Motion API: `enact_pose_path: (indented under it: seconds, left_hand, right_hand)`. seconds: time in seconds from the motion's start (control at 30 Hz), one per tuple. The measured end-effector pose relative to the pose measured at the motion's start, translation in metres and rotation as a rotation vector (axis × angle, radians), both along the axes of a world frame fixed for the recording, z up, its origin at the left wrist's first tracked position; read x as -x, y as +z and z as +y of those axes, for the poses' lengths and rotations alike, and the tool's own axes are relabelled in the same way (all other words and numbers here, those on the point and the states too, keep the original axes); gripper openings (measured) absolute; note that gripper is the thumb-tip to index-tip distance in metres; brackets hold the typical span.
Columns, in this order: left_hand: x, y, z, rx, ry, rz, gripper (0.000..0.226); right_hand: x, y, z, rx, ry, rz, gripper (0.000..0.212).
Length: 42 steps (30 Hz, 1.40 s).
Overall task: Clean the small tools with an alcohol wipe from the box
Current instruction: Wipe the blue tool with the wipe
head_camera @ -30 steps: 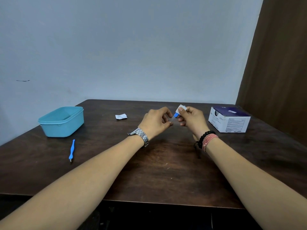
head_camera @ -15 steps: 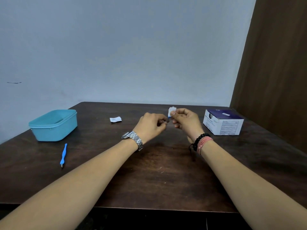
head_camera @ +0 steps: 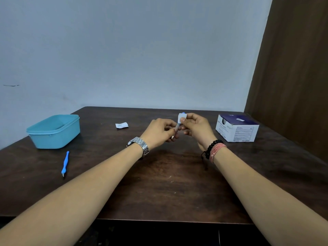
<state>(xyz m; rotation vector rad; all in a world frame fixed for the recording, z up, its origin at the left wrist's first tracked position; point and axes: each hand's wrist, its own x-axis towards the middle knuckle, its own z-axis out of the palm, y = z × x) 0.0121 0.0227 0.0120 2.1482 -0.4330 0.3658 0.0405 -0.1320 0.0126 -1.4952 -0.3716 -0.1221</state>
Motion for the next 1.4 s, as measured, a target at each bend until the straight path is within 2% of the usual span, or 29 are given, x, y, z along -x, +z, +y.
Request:
enact_pose_path:
  seconds: [0.17,0.3,0.4,0.53,0.67,0.77,0.83,0.9,1.03,1.17,1.23,1.33,1.4]
  left_hand:
    - [-0.0011,-0.0012,0.0027,0.003,-0.007,0.020,0.017]
    - [0.0004,-0.0008,0.0000,-0.033,-0.035,0.025,0.017]
    - [-0.0013,-0.0010,0.0017,-0.019,-0.020,0.019,0.017]
    - [-0.0039,-0.0014,0.0060,-0.042,-0.020,0.011,0.016]
    - [-0.0021,-0.0018,0.0021,-0.066,-0.057,0.010,0.015]
    - [-0.0032,-0.0008,0.0034,-0.045,-0.023,0.002,0.015]
    - [-0.0040,-0.0005,0.0059,-0.041,-0.012,0.009,0.015]
    - [-0.0035,-0.0007,0.0066,-0.045,-0.032,0.025,0.016]
    - [-0.0021,-0.0008,0.0026,-0.065,-0.065,0.028,0.014]
    - [-0.0040,-0.0002,0.0055,-0.052,-0.020,0.015,0.015]
    - [-0.0052,-0.0009,0.0073,-0.053,-0.004,0.012,0.012]
    - [-0.0057,-0.0022,0.0058,-0.001,-0.006,0.024,0.007]
    - [-0.0063,-0.0023,0.0047,0.003,-0.012,0.021,0.005]
  right_hand:
    - [0.0014,-0.0002,0.0003,0.037,0.002,-0.003,0.007]
    - [-0.0008,0.0002,0.0003,0.018,-0.047,0.024,0.015]
    - [0.0000,-0.0003,-0.0010,0.041,-0.012,0.009,0.004]
    - [0.0017,0.0004,0.0002,0.074,-0.018,-0.022,0.005]
    - [0.0003,0.0014,-0.0021,0.034,-0.072,0.013,0.017]
    - [0.0022,0.0020,-0.0014,0.053,-0.027,-0.008,0.006]
    - [0.0023,0.0013,0.0003,0.089,-0.006,-0.026,0.009]
    - [0.0017,0.0013,0.0005,0.092,-0.027,-0.021,0.002]
    - [0.0000,0.0023,-0.0022,0.053,-0.094,0.018,0.022]
    - [0.0017,0.0015,-0.0010,0.080,-0.019,-0.017,0.004]
    - [0.0002,0.0000,-0.0003,0.094,0.001,-0.028,0.013]
    - [0.0004,0.0010,-0.0001,0.066,-0.037,-0.013,0.006]
    - [-0.0005,0.0014,-0.0007,0.046,-0.068,0.000,0.012]
